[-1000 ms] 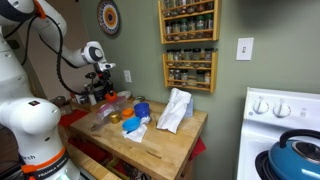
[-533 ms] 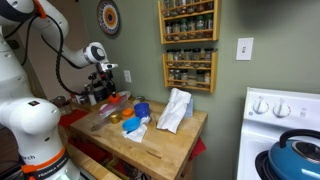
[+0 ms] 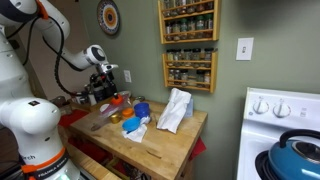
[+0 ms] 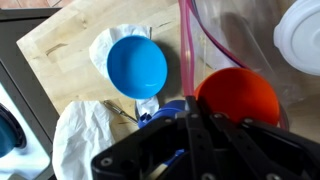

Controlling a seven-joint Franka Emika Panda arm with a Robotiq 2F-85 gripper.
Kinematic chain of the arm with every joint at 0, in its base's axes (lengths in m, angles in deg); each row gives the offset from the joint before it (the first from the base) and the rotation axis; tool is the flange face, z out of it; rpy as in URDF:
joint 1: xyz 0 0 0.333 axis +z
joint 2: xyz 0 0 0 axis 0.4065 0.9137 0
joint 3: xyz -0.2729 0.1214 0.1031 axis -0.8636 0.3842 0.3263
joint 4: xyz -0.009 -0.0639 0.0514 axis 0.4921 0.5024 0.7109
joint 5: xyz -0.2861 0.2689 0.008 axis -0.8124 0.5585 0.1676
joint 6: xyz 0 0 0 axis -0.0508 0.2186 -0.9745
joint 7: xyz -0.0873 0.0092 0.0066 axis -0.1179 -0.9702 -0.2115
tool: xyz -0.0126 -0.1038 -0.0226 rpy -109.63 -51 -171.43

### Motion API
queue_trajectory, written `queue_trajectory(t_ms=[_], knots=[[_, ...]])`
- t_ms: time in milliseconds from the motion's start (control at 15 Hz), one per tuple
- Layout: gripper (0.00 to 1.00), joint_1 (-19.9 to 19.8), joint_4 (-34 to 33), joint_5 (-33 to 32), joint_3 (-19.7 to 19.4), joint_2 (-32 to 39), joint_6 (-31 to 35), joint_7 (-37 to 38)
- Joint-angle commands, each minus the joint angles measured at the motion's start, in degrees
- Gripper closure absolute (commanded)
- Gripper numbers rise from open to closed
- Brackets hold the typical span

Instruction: Put the orange cup in the zip lock bag

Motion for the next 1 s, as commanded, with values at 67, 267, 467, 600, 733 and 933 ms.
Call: queue_trajectory(t_ms=[67, 267, 467, 600, 733, 933], knots=[[0.99, 1.3, -1.2, 1.1, -0.4, 3.5, -0.9, 0.1], [0.99, 1.9, -1.3, 7.4, -1.2, 5.2, 0.9, -6.5], [0.99, 1.8, -1.9, 14.7, -1.9, 6.6, 2.6, -12.5], [0.99, 1.7, -2.3, 18.7, -2.4, 7.0, 4.8, -14.8], [0.99, 1.5, -2.4, 18.5, -3.0, 7.5, 7.6, -12.9], [0.99, 1.4, -2.0, 13.9, -3.9, 7.9, 10.8, -8.5]])
